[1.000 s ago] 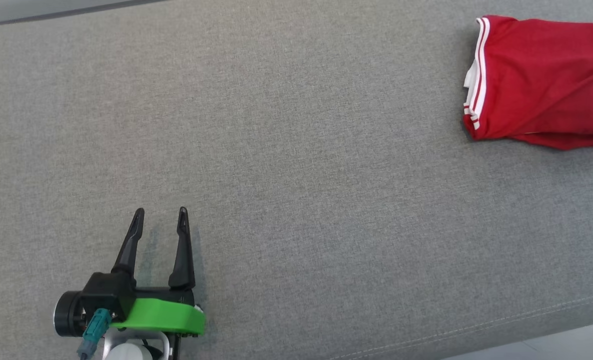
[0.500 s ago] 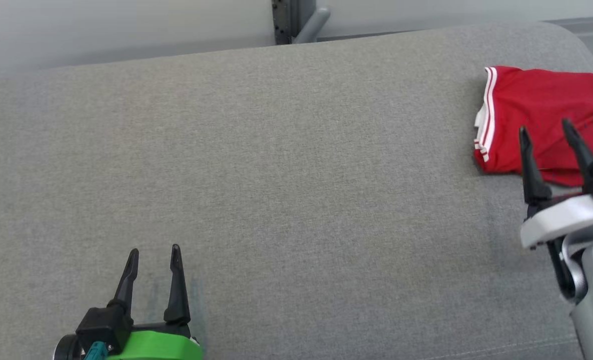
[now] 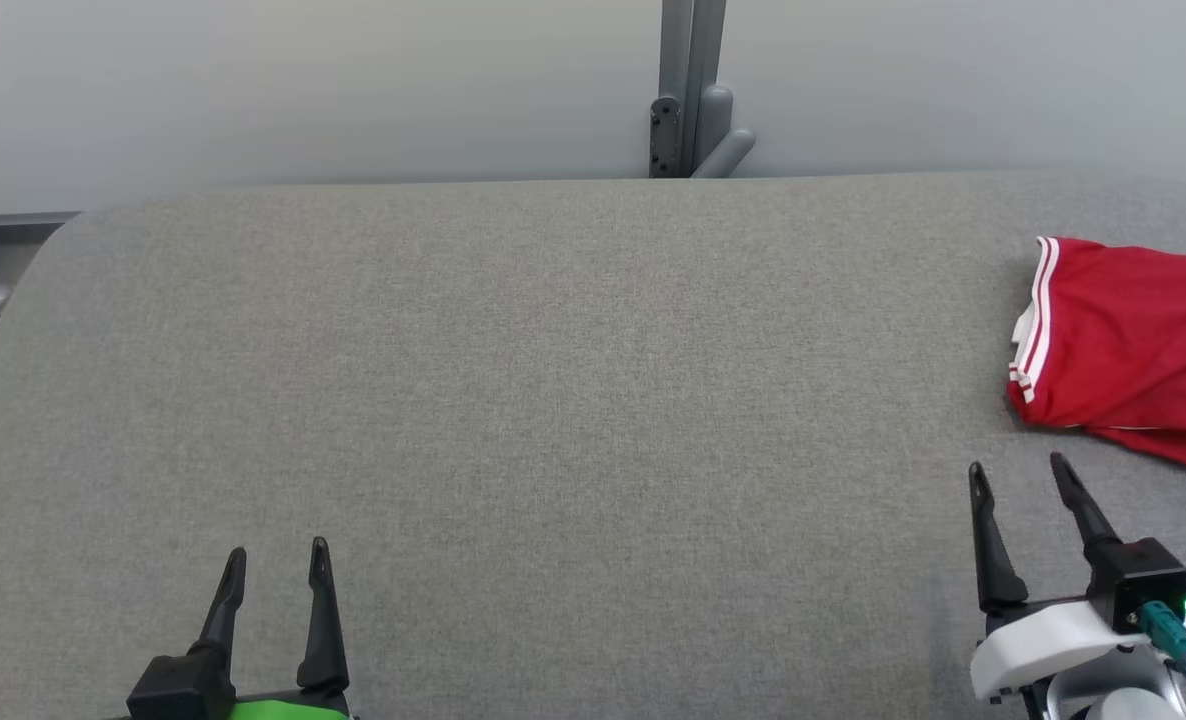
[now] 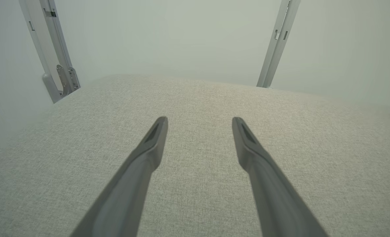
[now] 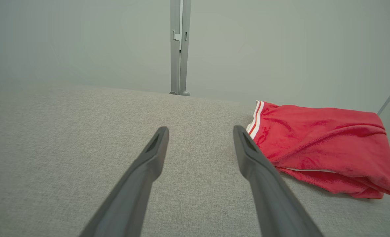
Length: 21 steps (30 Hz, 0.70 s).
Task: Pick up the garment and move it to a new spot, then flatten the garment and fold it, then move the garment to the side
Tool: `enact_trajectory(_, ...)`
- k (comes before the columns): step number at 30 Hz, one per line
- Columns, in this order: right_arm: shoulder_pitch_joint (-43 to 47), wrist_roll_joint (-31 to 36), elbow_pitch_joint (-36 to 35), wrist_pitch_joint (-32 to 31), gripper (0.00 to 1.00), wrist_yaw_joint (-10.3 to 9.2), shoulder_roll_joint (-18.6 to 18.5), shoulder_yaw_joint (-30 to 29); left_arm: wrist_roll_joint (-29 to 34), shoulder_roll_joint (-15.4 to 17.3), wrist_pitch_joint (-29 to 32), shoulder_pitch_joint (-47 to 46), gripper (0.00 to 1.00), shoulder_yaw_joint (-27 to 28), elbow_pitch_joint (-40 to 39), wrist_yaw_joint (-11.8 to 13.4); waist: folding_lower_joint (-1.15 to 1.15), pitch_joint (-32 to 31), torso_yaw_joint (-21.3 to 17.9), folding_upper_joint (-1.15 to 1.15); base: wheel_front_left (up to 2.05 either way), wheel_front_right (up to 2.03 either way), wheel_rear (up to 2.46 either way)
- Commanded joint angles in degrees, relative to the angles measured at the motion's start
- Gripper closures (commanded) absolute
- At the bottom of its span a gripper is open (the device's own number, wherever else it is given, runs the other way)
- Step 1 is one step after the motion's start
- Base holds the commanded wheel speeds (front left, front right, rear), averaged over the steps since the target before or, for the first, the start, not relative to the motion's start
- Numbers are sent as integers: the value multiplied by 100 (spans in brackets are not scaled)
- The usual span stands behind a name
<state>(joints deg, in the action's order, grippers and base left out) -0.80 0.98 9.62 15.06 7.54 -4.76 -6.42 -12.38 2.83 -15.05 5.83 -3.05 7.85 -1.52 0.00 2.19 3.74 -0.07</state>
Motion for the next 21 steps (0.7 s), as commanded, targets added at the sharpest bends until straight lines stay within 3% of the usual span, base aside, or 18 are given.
enact_trajectory(1, 139, 47, 39, 13, 0, -11, 33, 56, 40, 15, -14, 75, 0, 51, 22, -37, 0, -177, 59, 7, 0, 0, 0)
enact_trajectory(21, 341, 69, 49, 12, 0, -11, 183, 24, -50, 15, -15, 0, 0, 33, 125, -173, 0, -173, -225, 7, 0, 0, 0)
